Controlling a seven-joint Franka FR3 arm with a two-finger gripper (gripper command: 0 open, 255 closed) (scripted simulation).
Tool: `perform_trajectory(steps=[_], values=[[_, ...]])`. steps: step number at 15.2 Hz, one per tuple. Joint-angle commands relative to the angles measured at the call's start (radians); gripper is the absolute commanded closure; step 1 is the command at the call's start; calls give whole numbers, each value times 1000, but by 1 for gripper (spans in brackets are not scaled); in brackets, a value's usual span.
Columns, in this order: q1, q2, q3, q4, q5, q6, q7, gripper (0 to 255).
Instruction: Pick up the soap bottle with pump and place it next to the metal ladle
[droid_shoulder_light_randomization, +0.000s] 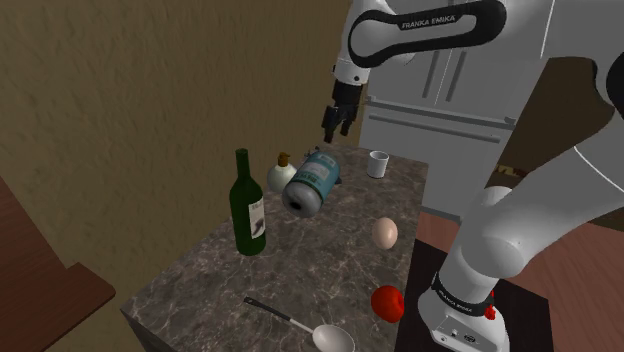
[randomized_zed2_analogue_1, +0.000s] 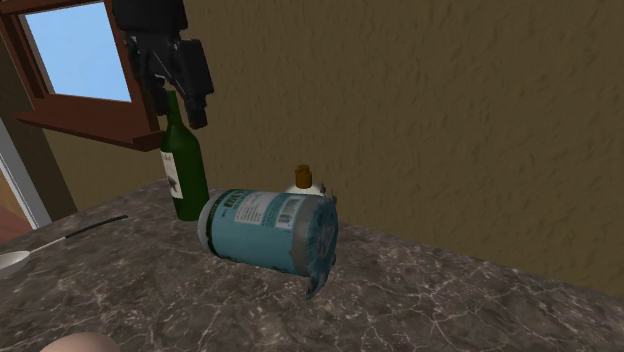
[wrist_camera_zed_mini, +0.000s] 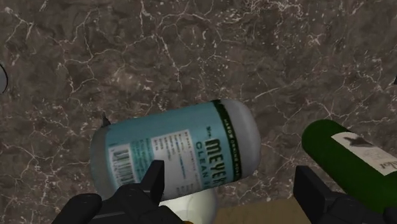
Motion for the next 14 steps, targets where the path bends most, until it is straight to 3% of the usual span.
perform_trajectory(steps=[1,14], values=[[6,85,-7,40,4,42,-15,0],[11,594,-32,385,58,178,-121,0]])
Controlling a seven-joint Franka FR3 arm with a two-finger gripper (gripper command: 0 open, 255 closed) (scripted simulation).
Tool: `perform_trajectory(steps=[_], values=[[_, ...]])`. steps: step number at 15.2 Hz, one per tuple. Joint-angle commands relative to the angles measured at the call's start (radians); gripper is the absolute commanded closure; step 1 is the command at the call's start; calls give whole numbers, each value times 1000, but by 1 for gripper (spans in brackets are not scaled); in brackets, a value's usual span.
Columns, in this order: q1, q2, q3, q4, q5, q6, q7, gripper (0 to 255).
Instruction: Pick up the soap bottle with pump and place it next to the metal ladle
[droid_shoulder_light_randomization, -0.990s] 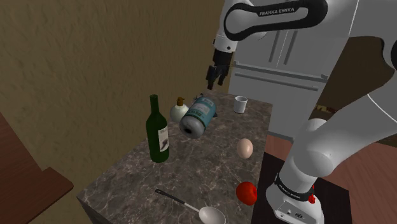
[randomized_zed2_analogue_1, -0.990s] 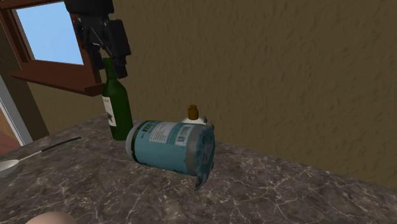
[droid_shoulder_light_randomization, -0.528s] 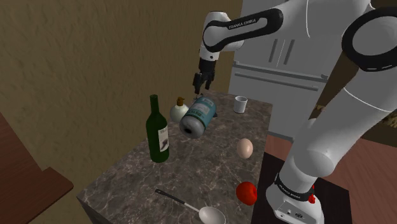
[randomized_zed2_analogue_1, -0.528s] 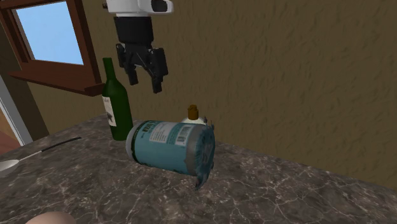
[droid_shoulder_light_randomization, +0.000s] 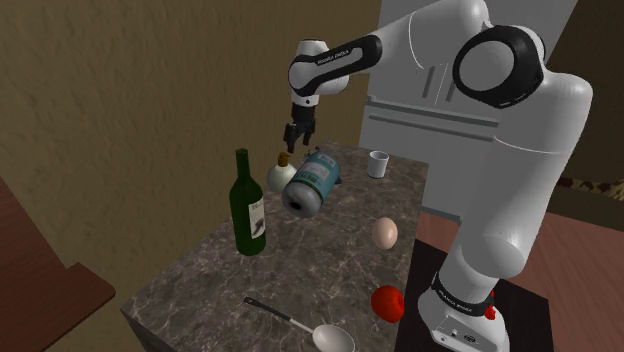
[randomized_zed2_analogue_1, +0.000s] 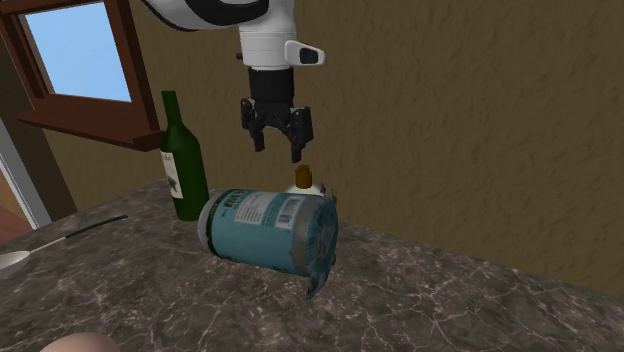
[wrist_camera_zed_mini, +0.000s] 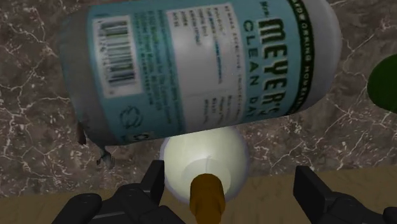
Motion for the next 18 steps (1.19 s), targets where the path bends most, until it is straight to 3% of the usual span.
perform_trajectory(steps=[1,5,13,18], values=[[0,75,2,71,8,0,-8,0],[-11,241,6,235,25,-6,-32,0],[-10,285,12,193,35,78,-38,0],[-10,285,12,193,35,78,-38,0]])
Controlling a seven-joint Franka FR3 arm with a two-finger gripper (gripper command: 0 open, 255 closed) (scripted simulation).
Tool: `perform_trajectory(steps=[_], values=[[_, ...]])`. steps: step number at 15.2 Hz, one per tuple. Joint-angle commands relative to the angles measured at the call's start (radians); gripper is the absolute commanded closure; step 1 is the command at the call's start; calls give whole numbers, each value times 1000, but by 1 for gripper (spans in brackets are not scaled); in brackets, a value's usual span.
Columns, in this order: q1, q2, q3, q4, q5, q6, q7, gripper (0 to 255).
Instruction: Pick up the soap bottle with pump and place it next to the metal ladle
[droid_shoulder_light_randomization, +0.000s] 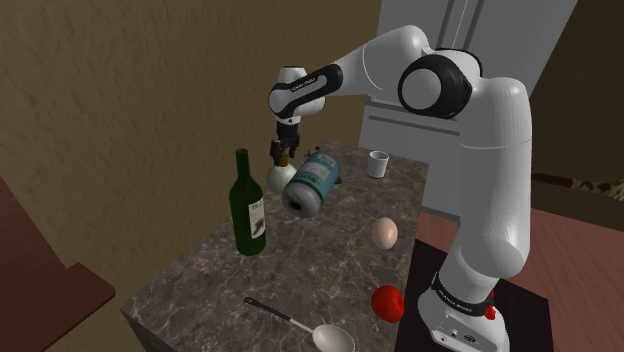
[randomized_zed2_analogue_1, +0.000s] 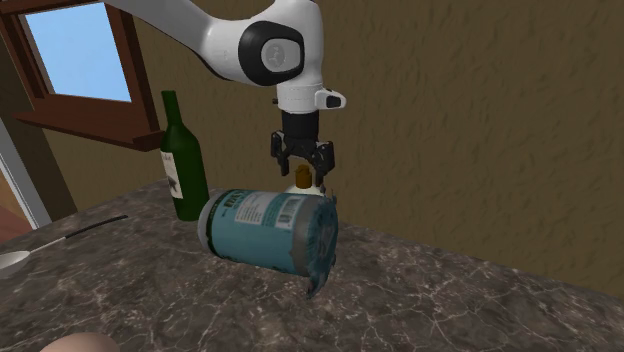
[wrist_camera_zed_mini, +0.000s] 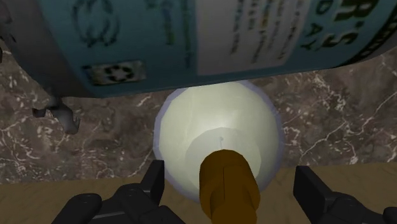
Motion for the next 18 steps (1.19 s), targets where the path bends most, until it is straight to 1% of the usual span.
perform_trajectory(steps=[1,3,4,13,18], values=[[0,0,0,0,0,0,0,0],[0,0,0,0,0,0,0,0],[0,0,0,0,0,0,0,255],[0,0,0,0,0,0,0,255],[1,-22,-2,36,-6,-58,7,255]])
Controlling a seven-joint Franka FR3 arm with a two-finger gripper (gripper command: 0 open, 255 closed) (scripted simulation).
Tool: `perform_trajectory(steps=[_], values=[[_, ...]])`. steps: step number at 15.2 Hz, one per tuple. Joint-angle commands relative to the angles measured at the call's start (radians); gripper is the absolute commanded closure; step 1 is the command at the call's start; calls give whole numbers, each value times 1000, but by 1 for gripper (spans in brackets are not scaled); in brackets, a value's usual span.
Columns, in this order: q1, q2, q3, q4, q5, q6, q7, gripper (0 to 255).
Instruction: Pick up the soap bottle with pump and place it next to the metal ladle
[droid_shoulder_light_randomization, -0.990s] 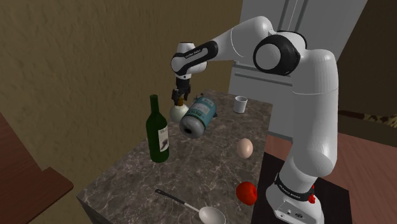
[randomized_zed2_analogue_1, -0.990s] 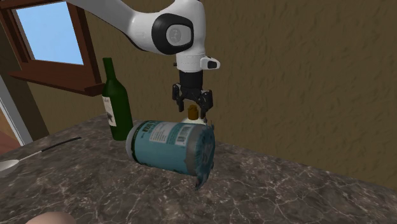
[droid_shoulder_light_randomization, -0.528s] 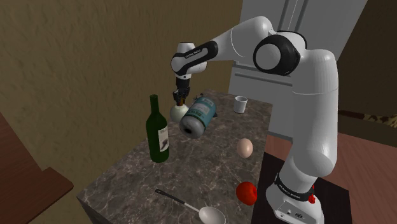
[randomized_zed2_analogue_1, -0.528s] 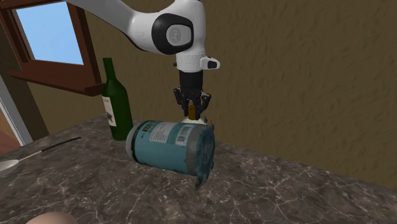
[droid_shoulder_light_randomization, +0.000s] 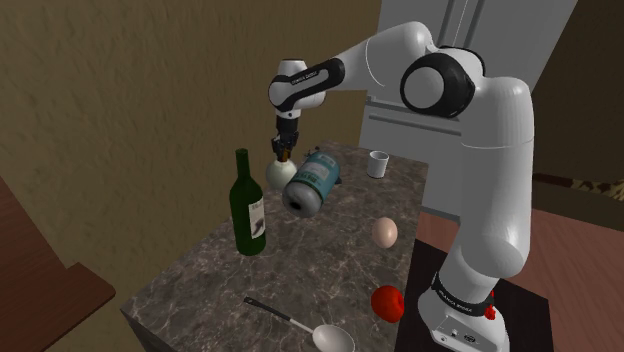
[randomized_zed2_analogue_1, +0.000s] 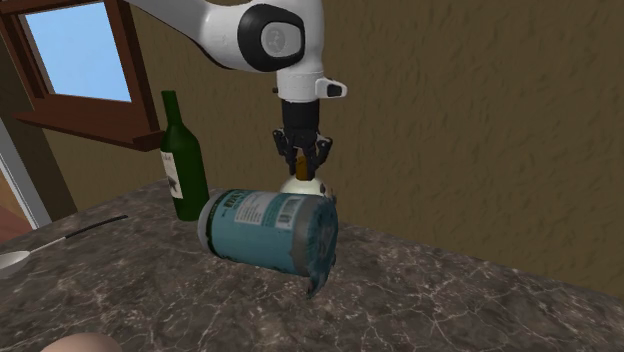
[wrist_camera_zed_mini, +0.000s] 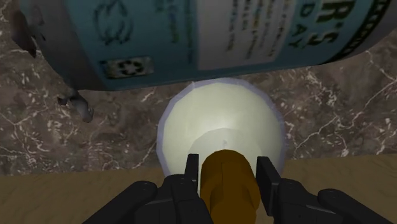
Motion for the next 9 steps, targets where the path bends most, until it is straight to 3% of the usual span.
perform_trajectory(steps=[1,9], values=[[1,-12,-1,11,-3,-23,3,255],[0,-36,-4,85,-10,-120,12,255]])
